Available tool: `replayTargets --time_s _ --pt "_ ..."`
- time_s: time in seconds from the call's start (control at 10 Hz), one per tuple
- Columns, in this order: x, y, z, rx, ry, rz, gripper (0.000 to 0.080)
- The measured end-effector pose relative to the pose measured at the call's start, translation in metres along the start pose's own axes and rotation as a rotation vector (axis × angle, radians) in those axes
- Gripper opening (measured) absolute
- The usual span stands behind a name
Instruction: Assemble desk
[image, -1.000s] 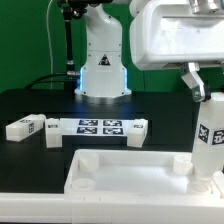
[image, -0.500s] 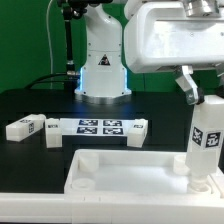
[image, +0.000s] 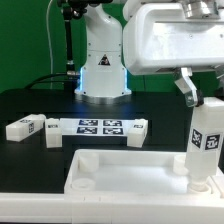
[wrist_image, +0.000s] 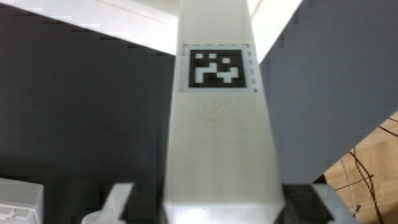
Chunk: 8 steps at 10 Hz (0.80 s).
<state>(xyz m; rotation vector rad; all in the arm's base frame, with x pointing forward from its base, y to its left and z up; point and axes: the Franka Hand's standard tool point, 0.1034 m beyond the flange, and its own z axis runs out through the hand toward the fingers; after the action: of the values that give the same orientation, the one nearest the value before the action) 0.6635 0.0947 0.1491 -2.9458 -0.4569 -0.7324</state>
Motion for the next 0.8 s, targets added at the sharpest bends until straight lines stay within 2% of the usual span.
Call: replayTargets --time_s 0.6,0.8 --pt "-0.008 -0.0041 0.0088 0.006 -0.013 -0.002 0.0288" --pt "-0.0069 -0.0051 0.0096 -0.001 0.012 -0.004 0.0288"
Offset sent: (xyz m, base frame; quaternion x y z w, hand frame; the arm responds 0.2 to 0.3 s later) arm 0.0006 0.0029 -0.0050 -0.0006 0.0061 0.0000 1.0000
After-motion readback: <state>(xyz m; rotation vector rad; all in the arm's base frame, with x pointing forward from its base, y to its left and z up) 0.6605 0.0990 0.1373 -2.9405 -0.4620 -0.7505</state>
